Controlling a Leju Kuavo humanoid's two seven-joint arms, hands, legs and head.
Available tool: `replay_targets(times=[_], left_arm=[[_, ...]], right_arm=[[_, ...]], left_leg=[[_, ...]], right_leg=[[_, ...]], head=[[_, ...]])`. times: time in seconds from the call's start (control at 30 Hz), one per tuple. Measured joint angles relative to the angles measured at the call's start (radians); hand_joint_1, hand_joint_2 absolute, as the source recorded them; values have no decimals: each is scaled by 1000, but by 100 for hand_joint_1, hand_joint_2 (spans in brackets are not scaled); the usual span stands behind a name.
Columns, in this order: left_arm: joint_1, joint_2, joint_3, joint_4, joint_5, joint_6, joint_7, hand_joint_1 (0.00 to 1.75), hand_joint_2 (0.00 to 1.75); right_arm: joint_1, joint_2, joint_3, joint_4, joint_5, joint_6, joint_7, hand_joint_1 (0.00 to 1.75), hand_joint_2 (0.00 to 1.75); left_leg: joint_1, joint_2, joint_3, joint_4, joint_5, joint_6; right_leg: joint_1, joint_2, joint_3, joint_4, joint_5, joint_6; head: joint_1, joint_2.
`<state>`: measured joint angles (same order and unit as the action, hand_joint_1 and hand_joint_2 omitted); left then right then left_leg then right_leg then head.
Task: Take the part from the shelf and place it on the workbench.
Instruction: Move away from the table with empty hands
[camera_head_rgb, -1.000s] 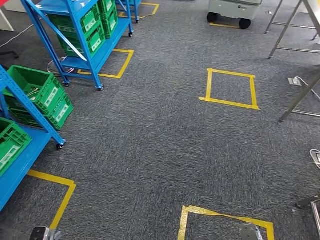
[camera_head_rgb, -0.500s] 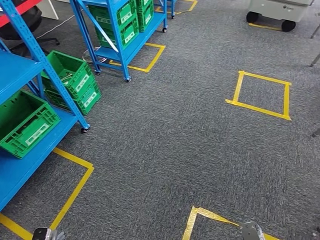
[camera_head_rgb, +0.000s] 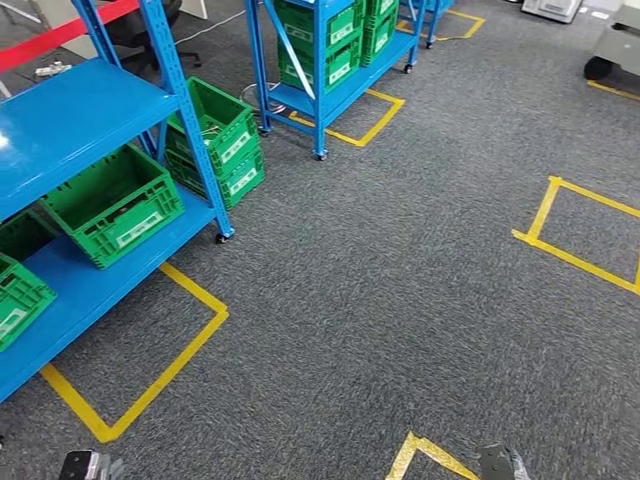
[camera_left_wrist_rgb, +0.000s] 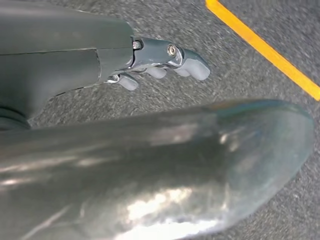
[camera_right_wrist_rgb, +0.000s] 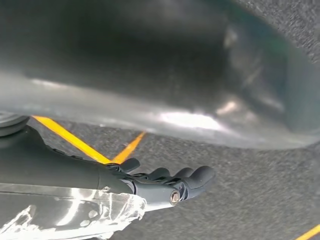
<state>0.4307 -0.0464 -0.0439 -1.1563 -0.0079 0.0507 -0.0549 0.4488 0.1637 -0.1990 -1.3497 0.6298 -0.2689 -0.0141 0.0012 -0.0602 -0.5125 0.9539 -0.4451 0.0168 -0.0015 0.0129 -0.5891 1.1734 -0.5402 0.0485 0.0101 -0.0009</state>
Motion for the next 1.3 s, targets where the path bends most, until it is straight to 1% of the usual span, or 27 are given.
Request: replay_targets(times=[0.07, 0.13, 0.2, 0.27, 0.33, 0.37, 0.4, 0.43, 0.47, 0.5, 0.53, 0.6, 0.63, 0.7, 0.73, 0.8, 0.87, 0.93, 0.97, 1.0, 1.03, 1.07, 1.1, 1.17, 1.23, 1.27, 1.3], left_arm=[[-1, 2, -3, 0, 1, 2, 0, 0, 0], [-1, 5, -6, 0, 2, 3, 0, 0, 0], [2, 8, -11, 0, 3, 5, 0, 0, 0], [4, 9, -17, 0, 3, 7, 1, 0, 0], [0, 12, -21, 0, 3, 8, 1, 0, 0], [-3, 13, -22, 0, 3, 9, 1, 0, 0], [-4, 14, -24, 0, 4, 10, 1, 0, 0], [-2, 15, -25, 0, 4, 11, 2, 0, 0], [-1, 16, -26, 0, 4, 12, 2, 0, 0], [1, 17, -26, 0, 4, 13, 2, 0, 0], [1, 18, -27, 0, 5, 13, 2, 0, 0], [-4, 19, -28, -1, 6, 14, 2, 0, 0], [-5, 20, -29, -1, 7, 15, 2, 0, 0], [-4, 20, -30, -1, 7, 15, 2, 0, 0], [-1, 20, -30, -1, 7, 15, 3, 0, 0], [4, 21, -31, -1, 7, 15, 3, 0, 0], [1, 21, -33, -1, 7, 15, 3, 0, 0], [0, 22, -34, -1, 7, 15, 3, 0, 0], [2, 22, -34, -1, 7, 15, 3, 0, 0], [3, 22, -35, -1, 8, 15, 3, 0, 0], [3, 22, -36, -1, 8, 15, 3, 0, 0], [4, 22, -37, -1, 8, 15, 3, 0, 0], [3, 23, -37, -1, 8, 15, 3, 0, 0], [2, 24, -39, -1, 8, 15, 3, 0, 0], [4, 24, -41, -1, 9, 18, 3, 0, 0], [5, 24, -42, -1, 11, 20, 3, 0, 0], [5, 25, -44, -1, 14, 24, 3, 0, 0]], right_arm=[[-1, -4, 4, 0, 0, -4, 1, 0, 0], [-1, -5, 10, 2, 0, -8, 4, 0, 0], [-2, -8, 15, 2, 0, -10, 5, 0, 0], [-4, -11, 19, 2, 1, -11, 5, 0, 0], [-3, -13, 23, 2, 1, -13, 5, 0, 0], [-1, -13, 24, 3, 1, -14, 6, 0, 0], [0, -13, 25, 3, 1, -16, 8, 0, 0], [0, -14, 25, 3, 1, -18, 9, 0, 0], [0, -14, 26, 3, 1, -19, 10, 0, 0], [-1, -14, 27, 3, 2, -20, 10, 0, 0], [-1, -14, 28, 3, 2, -21, 10, 0, 0], [-1, -15, 32, 2, 2, -23, 11, 0, 0], [-1, -16, 34, 2, 2, -24, 11, 0, 0], [-3, -17, 37, 2, 2, -25, 11, 0, 0], [-5, -17, 39, 2, 2, -25, 12, 0, 0], [-7, -19, 43, 2, 2, -25, 11, 0, 0], [-5, -21, 45, 2, 2, -26, 11, 0, 0], [-3, -22, 46, 2, 2, -26, 12, 0, 0], [-2, -23, 46, 2, 2, -26, 12, 0, 0], [-1, -23, 46, 2, 2, -26, 12, 0, 0], [0, -24, 46, 2, 2, -26, 12, 0, 0], [0, -24, 46, 2, 2, -26, 12, 0, 0], [1, -25, 46, 3, 2, -25, 12, 0, 0], [2, -25, 48, 5, 2, -25, 14, 0, 0], [4, -26, 49, 5, 1, -28, 16, 0, 0], [5, -26, 49, 5, 1, -31, 18, 0, 0], [4, -27, 50, 5, 0, -34, 20, 0, 0]], left_leg=[[0, -27, -4, 8, 0, -8], [1, -49, -17, 15, 2, -20], [5, -62, -30, 18, 6, -33], [4, -22, -51, 53, -19, -43], [2, 33, -105, 166, -84, -49], [2, 43, -138, 235, -115, -51], [2, 46, -162, 286, -130, -51], [2, 47, -169, 304, -127, -50], [2, 49, -156, 283, -107, -48], [0, 59, -122, 227, -78, -44], [-4, 84, -80, 157, -51, -39], [-12, 128, -16, 46, -26, -27], [-14, 137, -4, 24, -25, -22], [-13, 119, -5, 16, -26, -14], [-10, 109, -2, 14, -26, -10], [-5, 89, 7, 11, -26, 1], [-1, 65, 13, 10, -27, 7], [0, 39, 15, 11, -30, 8], [0, 25, 19, 11, -33, 8], [2, 11, 25, 11, -37, 6], [5, -4, 33, 11, -42, 2], [8, -19, 41, 11, -48, -3], [11, -33, 47, 12, -53, -9], [15, -58, 43, 14, -58, -23], [18, -73, 35, 17, -57, -35], [17, -60, 33, 24, -57, -40], [15, -35, 21, 46, -64, -44]], right_leg=[[-8, 49, 61, -130, 47, -1], [-11, 75, 82, -174, 48, -6], [-8, 54, 82, -175, 51, -19], [-8, 28, 81, -179, 56, -32], [-6, -1, 79, -182, 57, -39], [-4, -17, 77, -182, 56, -41], [-3, -33, 74, -182, 54, -43], [-2, -48, 72, -182, 52, -44], [-1, -63, 72, -182, 49, -44], [0, -77, 74, -182, 46, -43], [1, -89, 80, -182, 42, -41], [6, -113, 91, -181, 32, -32], [8, -124, 98, -180, 30, -27], [9, -139, 111, -176, 33, -18], [8, -136, 114, -170, 33, -13], [2, -90, 99, -134, 13, -2], [-5, -33, 43, -32, -42, 8], [-8, -17, -33, 87, -86, 15], [-9, -16, -56, 110, -81, 18], [-10, -14, -60, 93, -54, 19], [-11, -9, -46, 40, -9, 21], [-15, 10, -21, -30, 38, 24], [-20, 38, 0, -93, 64, 25], [-23, 77, 22, -153, 74, 16], [-19, 64, 27, -156, 69, -6], [-19, 51, 33, -158, 72, -12], [-19, 38, 41, -162, 70, -19]], head=[[0, 0], [-1, 0], [-1, 0], [-6, 0], [-12, 0], [-13, 0], [-13, 0], [-13, 0], [-13, 0], [-13, 0], [-13, 0], [-14, 0], [-15, 0], [-14, 0], [-14, 0], [-11, 0], [-5, 0], [-2, 0], [-2, 0], [-2, 0], [-2, 0], [-1, 0], [0, 0], [1, 0], [2, 1], [1, 1], [-1, 1]])
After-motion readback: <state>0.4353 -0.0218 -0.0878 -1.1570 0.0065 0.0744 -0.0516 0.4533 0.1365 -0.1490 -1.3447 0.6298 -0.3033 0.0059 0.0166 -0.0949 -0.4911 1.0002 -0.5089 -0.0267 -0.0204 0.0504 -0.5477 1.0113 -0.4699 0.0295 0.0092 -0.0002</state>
